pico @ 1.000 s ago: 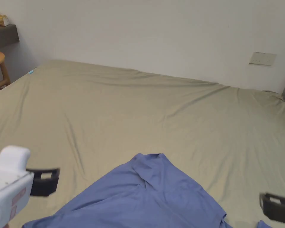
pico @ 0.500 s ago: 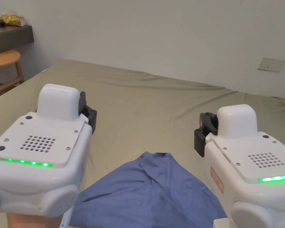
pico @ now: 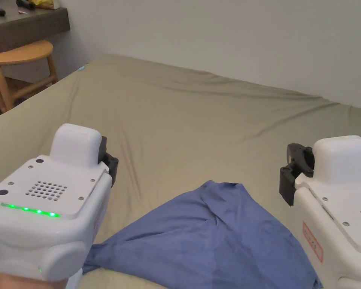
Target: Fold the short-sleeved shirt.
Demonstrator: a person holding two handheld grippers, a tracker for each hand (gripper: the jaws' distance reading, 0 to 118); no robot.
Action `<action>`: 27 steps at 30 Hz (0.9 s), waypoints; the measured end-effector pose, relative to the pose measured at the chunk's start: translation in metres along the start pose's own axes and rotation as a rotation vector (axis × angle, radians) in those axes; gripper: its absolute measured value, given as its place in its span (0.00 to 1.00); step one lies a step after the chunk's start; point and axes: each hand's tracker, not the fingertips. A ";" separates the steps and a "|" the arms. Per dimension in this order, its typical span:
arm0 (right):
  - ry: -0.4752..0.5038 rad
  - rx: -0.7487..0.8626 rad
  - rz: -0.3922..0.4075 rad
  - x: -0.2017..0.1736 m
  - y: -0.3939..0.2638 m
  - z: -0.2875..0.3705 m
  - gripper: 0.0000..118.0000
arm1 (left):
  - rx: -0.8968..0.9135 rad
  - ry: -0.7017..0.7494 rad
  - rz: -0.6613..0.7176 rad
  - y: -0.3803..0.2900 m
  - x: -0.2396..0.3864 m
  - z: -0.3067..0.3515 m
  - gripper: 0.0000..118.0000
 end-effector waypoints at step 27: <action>0.063 -0.500 0.067 0.057 -0.105 -0.139 0.02 | -0.629 0.016 0.164 -0.207 -0.025 -0.106 0.01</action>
